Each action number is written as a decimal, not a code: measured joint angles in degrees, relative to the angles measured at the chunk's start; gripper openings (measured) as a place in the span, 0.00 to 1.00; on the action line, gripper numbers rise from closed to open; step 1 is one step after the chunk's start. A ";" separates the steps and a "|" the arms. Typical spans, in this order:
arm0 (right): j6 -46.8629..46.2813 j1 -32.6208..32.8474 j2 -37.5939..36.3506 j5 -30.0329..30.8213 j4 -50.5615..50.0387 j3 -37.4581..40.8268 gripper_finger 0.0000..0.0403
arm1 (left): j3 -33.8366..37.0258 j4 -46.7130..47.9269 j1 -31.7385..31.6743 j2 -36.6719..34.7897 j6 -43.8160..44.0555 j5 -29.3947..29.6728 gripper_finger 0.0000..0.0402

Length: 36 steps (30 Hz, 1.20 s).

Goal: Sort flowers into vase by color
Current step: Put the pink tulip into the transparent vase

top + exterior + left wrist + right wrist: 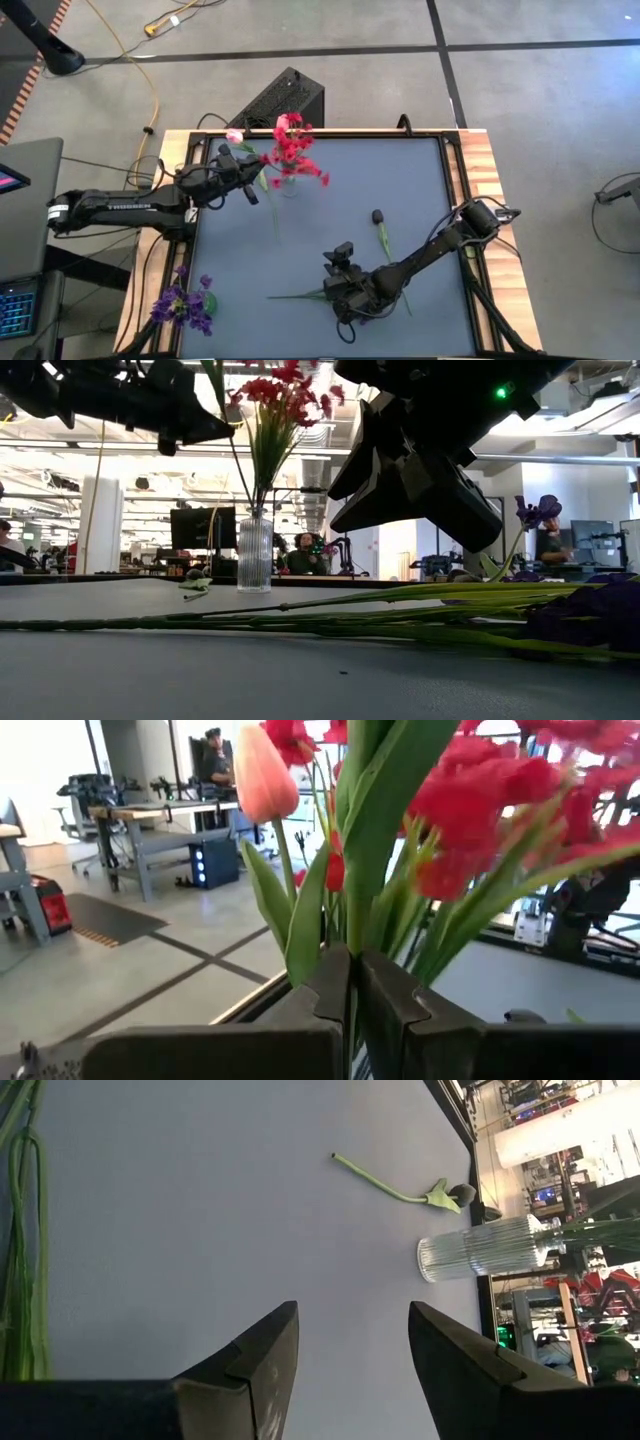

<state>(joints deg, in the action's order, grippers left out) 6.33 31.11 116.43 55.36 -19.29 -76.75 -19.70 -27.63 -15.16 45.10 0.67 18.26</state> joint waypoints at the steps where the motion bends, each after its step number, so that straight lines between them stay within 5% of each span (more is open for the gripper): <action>1: 0.00 0.00 0.01 -0.01 0.02 0.00 0.53 | 0.00 0.23 0.00 0.00 0.02 0.00 0.00; 36: 0.13 0.00 0.00 -0.01 0.02 0.00 0.53 | 0.00 8.34 0.00 0.02 1.77 0.09 0.00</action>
<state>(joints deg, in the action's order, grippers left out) 6.46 31.11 116.43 55.35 -19.27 -76.75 -19.70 -19.30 -15.16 45.12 2.44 18.35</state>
